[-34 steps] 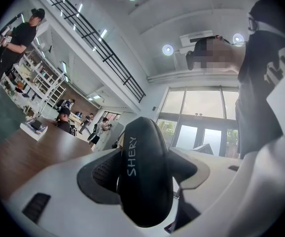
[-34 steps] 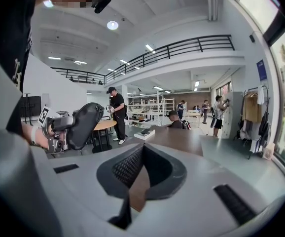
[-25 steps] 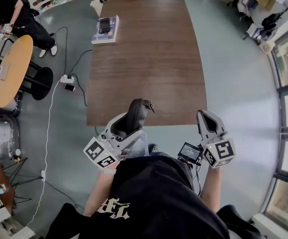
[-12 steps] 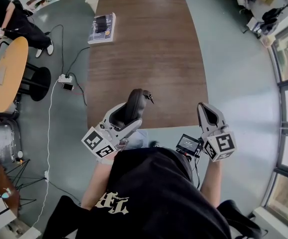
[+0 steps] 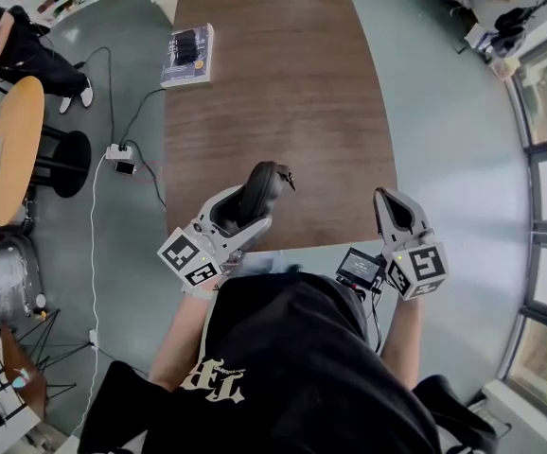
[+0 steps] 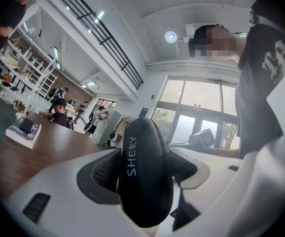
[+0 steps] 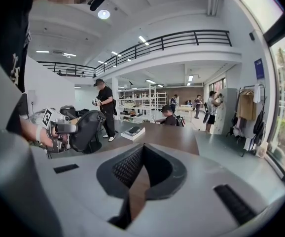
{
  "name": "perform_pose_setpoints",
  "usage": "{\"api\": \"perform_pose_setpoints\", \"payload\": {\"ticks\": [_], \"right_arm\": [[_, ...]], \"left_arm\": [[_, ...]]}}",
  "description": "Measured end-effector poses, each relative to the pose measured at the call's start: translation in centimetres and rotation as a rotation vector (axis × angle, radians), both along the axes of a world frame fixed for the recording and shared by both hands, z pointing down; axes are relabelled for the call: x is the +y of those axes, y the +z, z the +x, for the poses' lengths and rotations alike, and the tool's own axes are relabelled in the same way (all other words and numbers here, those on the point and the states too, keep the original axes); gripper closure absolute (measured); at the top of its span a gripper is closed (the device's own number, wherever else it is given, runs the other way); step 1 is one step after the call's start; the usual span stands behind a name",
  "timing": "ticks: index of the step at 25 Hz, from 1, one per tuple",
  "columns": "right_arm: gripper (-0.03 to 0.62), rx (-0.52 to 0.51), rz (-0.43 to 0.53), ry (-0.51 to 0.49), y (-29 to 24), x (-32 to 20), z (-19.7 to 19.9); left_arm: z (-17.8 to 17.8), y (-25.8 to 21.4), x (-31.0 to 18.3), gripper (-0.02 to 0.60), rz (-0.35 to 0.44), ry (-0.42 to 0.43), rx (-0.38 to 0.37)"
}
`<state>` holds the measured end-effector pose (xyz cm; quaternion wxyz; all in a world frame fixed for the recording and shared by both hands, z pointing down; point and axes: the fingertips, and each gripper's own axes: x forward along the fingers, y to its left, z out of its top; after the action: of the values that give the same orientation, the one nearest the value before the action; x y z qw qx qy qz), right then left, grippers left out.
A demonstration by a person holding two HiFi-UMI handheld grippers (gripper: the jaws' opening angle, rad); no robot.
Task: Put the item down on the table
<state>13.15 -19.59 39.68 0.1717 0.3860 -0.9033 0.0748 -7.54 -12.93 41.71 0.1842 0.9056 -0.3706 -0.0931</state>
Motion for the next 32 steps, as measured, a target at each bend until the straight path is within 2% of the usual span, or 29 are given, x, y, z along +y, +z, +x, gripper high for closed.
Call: {"api": "perform_pose_setpoints", "payload": {"ticks": [10,17,32], "right_arm": [[0.606,0.052,-0.045,0.024,1.3,-1.5,-2.6],[0.606,0.091,-0.049,0.038,1.5,-2.6,-3.8],[0.606,0.117,-0.065,0.081,2.3,-4.1,-5.2]], "left_arm": [[-2.3,4.2,-4.3,0.279,-0.061,0.070,-0.022],[-2.9,7.2,-6.5,0.279,-0.089,0.138,-0.081],[-3.1,15.0,-8.5,0.278,-0.220,0.284,-0.180]]}}
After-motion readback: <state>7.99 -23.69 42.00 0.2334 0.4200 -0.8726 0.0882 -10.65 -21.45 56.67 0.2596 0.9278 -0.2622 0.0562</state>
